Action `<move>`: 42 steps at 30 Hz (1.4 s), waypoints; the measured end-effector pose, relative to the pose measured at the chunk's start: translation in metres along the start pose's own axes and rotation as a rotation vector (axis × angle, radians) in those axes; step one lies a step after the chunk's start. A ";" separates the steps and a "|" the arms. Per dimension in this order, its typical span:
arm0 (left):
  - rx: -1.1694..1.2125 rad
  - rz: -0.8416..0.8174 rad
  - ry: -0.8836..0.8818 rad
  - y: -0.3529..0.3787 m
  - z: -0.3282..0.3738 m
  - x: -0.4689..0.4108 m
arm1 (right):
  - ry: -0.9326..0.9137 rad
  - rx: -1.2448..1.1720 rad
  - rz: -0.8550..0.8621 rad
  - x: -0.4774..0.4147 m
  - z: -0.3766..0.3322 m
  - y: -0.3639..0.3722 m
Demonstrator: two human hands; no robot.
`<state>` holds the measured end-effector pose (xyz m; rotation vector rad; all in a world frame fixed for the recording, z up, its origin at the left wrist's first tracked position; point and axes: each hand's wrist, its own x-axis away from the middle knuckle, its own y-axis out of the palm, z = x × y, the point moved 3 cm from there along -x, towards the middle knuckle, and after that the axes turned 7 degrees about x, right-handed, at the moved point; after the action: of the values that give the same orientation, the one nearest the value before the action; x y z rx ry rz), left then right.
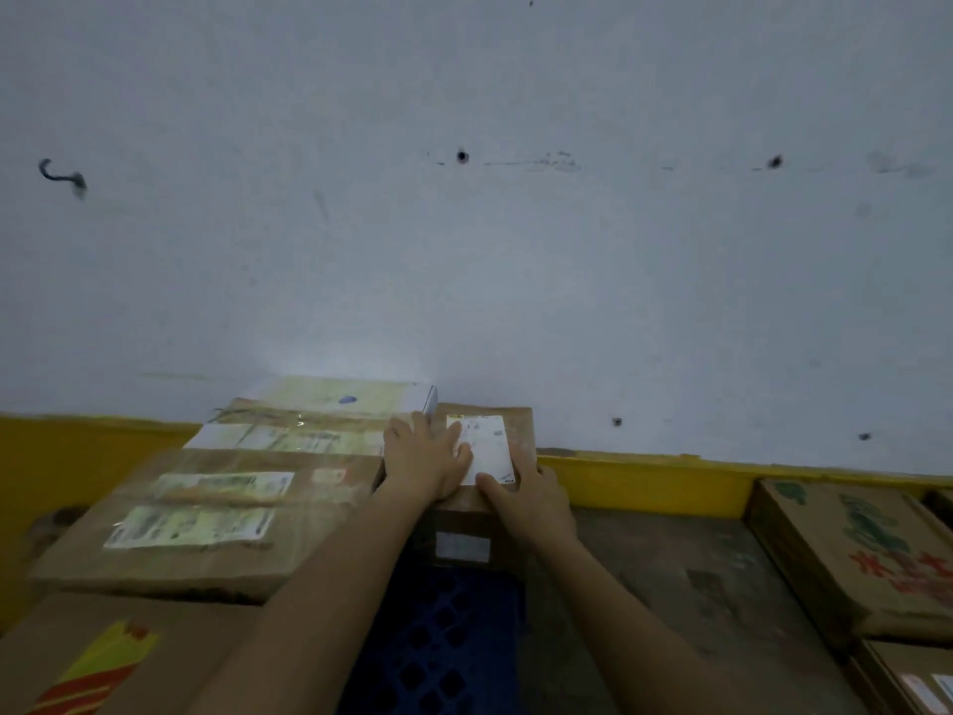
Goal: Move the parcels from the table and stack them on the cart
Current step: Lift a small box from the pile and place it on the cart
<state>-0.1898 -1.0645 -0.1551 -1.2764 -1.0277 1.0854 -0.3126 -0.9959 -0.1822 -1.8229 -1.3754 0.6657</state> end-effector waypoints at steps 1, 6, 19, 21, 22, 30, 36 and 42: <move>0.005 0.002 -0.005 0.001 -0.001 -0.005 | 0.000 0.000 0.002 -0.004 -0.001 0.001; 0.001 0.005 -0.042 0.003 -0.004 -0.028 | -0.024 -0.006 0.011 -0.024 -0.005 0.002; -0.002 -0.025 -0.036 0.005 -0.005 -0.069 | -0.040 0.004 0.040 -0.070 -0.001 0.009; 0.022 -0.038 -0.028 0.007 -0.007 -0.071 | -0.035 -0.006 0.032 -0.071 0.000 0.009; 0.041 -0.047 -0.027 0.008 -0.008 -0.072 | -0.035 -0.020 0.025 -0.071 -0.001 0.009; 0.214 -0.170 -0.028 0.003 -0.017 -0.074 | -0.099 -0.293 -0.234 -0.062 -0.005 -0.014; 0.236 -0.038 -0.003 -0.011 -0.009 -0.052 | -0.132 -0.050 -0.109 -0.039 0.009 -0.028; 0.245 -0.016 0.047 -0.019 0.021 -0.011 | -0.226 0.159 -0.102 0.000 0.026 -0.054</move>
<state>-0.2122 -1.0712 -0.1349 -1.0895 -0.8403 1.1265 -0.3631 -0.9810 -0.1543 -1.5789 -1.5038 0.9218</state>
